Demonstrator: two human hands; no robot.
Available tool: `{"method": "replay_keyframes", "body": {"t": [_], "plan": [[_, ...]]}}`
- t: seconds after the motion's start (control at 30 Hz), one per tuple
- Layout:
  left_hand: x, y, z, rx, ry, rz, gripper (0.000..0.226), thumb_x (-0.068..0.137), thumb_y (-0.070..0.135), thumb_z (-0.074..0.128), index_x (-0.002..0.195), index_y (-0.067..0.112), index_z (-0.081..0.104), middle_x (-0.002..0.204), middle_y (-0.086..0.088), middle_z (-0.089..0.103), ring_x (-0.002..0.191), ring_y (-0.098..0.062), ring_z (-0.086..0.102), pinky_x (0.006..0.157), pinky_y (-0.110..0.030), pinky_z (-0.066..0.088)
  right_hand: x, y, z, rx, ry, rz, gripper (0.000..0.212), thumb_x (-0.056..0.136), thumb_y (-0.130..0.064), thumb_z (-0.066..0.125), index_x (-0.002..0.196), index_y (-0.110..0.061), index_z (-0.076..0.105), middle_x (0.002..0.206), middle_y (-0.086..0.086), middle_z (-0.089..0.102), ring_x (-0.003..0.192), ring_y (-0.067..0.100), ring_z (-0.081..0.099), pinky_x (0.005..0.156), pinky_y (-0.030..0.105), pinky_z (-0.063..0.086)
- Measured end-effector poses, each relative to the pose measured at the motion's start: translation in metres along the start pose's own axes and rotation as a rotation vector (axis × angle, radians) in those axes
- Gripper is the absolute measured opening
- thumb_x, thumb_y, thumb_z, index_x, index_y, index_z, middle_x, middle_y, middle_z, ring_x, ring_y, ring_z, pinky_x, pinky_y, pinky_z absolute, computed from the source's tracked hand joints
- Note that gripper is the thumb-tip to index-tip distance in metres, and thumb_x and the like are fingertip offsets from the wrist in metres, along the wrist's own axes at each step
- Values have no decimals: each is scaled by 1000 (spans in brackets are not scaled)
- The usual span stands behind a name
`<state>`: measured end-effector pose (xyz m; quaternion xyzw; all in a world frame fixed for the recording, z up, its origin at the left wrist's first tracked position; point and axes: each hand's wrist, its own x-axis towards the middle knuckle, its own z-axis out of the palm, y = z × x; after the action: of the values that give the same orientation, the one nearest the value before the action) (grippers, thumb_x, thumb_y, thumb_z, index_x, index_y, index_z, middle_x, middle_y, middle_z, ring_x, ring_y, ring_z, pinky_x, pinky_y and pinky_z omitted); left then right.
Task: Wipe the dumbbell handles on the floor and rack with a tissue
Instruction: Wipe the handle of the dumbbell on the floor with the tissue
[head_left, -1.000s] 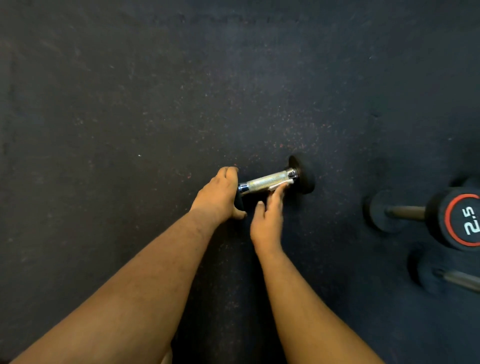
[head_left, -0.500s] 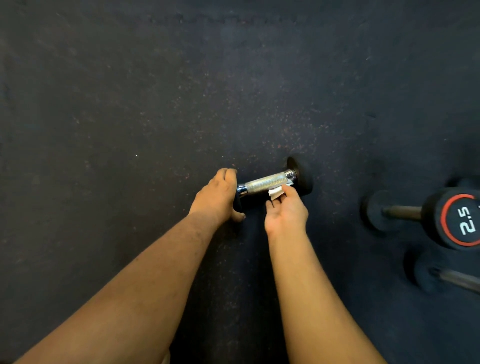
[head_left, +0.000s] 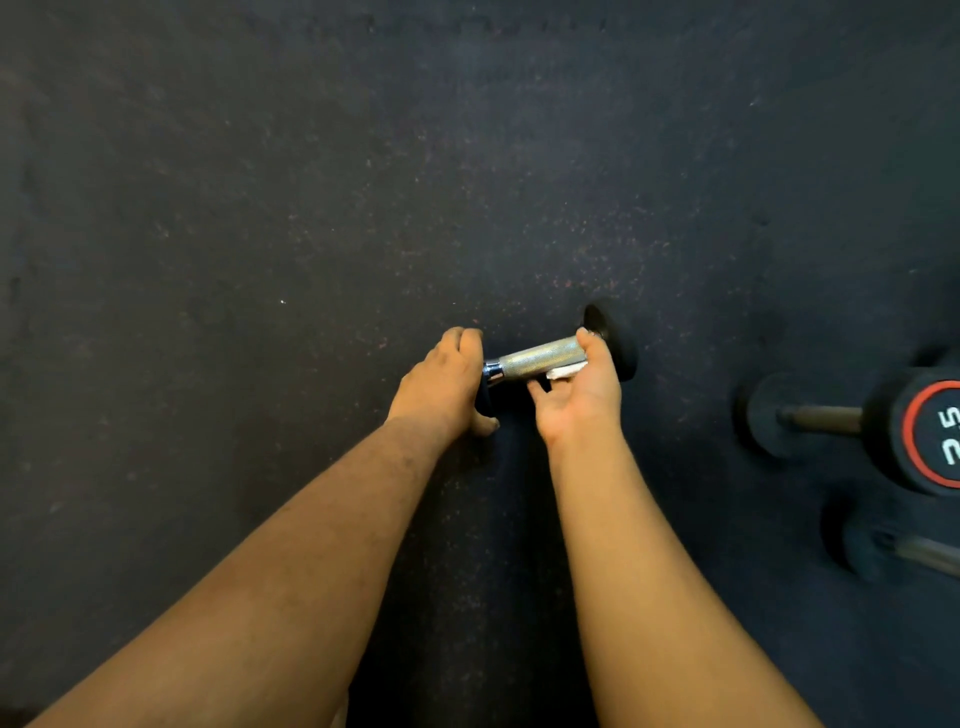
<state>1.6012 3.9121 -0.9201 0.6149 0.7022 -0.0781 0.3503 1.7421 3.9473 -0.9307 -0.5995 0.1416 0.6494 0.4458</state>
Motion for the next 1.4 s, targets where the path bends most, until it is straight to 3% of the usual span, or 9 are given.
{"method": "replay_keyframes", "body": {"t": [0.1, 0.27, 0.47, 0.63, 0.87, 0.97, 1.17, 1.3, 1.4], "plan": [[-1, 0, 1, 0, -1, 1, 113, 66, 39, 92, 152, 11, 24, 153, -7, 30, 134, -29, 45, 100, -47, 46, 11, -7, 1, -15, -41, 36, 33, 94, -28, 62, 122, -10, 61, 118, 14, 63, 107, 27, 62, 108, 52, 43], [-1, 0, 1, 12, -3, -1, 113, 66, 39, 92, 152, 12, 25, 152, -6, 31, 133, -29, 46, 100, -48, 48, -6, 11, -12, -36, -78, 0, 25, 95, -27, 62, 119, -19, 62, 126, 6, 65, 123, 23, 57, 109, 48, 33], [-1, 0, 2, 9, 0, 6, 113, 66, 39, 92, 152, 11, 24, 152, -7, 31, 133, -29, 46, 102, -46, 48, 16, 6, -2, -93, -110, 63, 30, 97, -29, 60, 122, -13, 62, 112, 11, 68, 101, 23, 67, 101, 42, 47], [0, -1, 1, 22, 9, 16, 112, 66, 39, 92, 152, 12, 25, 152, -6, 31, 133, -29, 47, 99, -47, 49, 2, 36, -17, -150, -167, 87, 40, 96, -28, 59, 134, -16, 58, 125, 7, 70, 119, 24, 64, 107, 44, 41], [1, 0, 0, 28, -1, 8, 115, 66, 40, 92, 154, 12, 23, 153, -6, 31, 135, -28, 45, 101, -45, 47, 26, 10, -3, 27, -90, -24, 22, 99, -28, 54, 113, -15, 65, 108, 10, 68, 98, 23, 65, 98, 41, 49], [-1, 0, 1, 38, 8, 14, 114, 65, 39, 92, 152, 11, 25, 152, -7, 32, 134, -30, 47, 100, -46, 47, 9, 41, -20, -256, -164, 21, 22, 98, -25, 58, 118, -18, 66, 108, 6, 73, 99, 19, 68, 88, 36, 51], [3, -1, 8, 291, 64, 57, 135, 70, 52, 85, 159, 7, -5, 167, -20, -12, 156, -33, -7, 127, -46, 3, 16, 26, -13, -8, -134, -16, 29, 102, -28, 51, 127, -19, 62, 129, 6, 67, 118, 17, 63, 102, 36, 35], [5, -1, 6, 393, 92, 52, 140, 67, 63, 81, 159, 6, -9, 165, -22, -18, 153, -37, -17, 124, -56, -4, 9, 56, -19, -269, -196, 44, 36, 101, -37, 55, 127, -15, 64, 116, 7, 73, 106, 21, 68, 94, 47, 51], [3, 0, 7, 391, 75, 31, 140, 68, 64, 79, 158, 7, -11, 164, -24, -19, 152, -39, -18, 123, -58, -5, 11, 48, -21, -228, -212, 72, 43, 99, -39, 55, 134, -14, 61, 125, 10, 70, 115, 23, 65, 102, 47, 46]]}}
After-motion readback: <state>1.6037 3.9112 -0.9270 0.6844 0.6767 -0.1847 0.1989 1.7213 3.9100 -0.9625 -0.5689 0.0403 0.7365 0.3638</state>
